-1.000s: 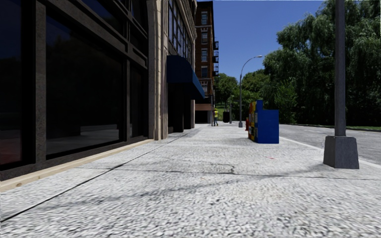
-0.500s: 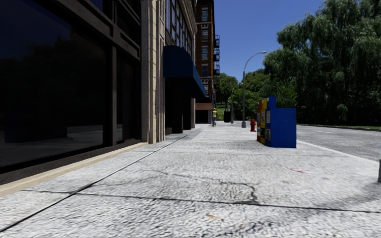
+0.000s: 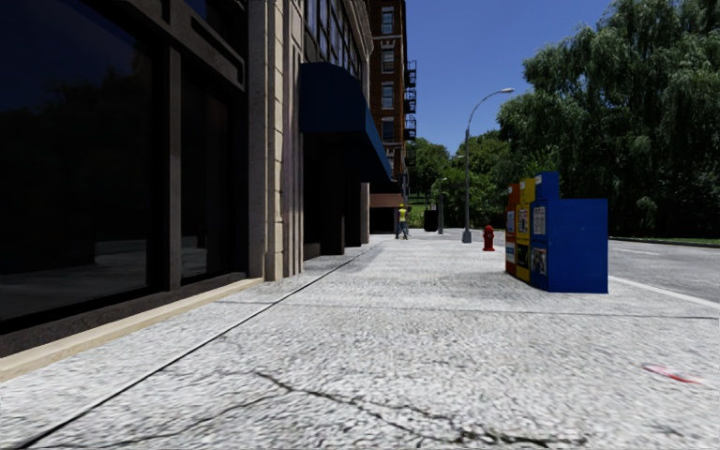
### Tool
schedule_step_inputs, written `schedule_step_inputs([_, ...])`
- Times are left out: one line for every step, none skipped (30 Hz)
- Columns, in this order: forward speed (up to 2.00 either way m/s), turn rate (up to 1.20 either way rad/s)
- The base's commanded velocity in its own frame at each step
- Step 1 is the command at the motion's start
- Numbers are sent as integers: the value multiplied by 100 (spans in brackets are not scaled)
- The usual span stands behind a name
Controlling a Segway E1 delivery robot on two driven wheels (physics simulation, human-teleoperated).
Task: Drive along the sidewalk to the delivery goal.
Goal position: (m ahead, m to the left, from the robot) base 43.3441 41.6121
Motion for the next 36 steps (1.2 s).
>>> schedule_step_inputs([200,0])
schedule_step_inputs([200,0])
schedule_step_inputs([200,0])
schedule_step_inputs([200,0])
schedule_step_inputs([200,0])
schedule_step_inputs([200,0])
schedule_step_inputs([200,0])
schedule_step_inputs([200,0])
schedule_step_inputs([200,0])
schedule_step_inputs([200,0])
schedule_step_inputs([200,0])
schedule_step_inputs([200,0])
schedule_step_inputs([200,0])
schedule_step_inputs([200,0])
schedule_step_inputs([200,0])
schedule_step_inputs([200,0])
schedule_step_inputs([200,0])
schedule_step_inputs([200,0])
schedule_step_inputs([200,0])
schedule_step_inputs([200,0])
schedule_step_inputs([200,0])
schedule_step_inputs([200,0])
schedule_step_inputs([200,0])
schedule_step_inputs([200,0])
schedule_step_inputs([200,0])
schedule_step_inputs([200,0])
schedule_step_inputs([200,0])
schedule_step_inputs([200,0])
schedule_step_inputs([200,0])
schedule_step_inputs([200,0])
schedule_step_inputs([200,0])
schedule_step_inputs([200,0])
schedule_step_inputs([200,0])
schedule_step_inputs([200,0])
schedule_step_inputs([200,0])
schedule_step_inputs([200,0])
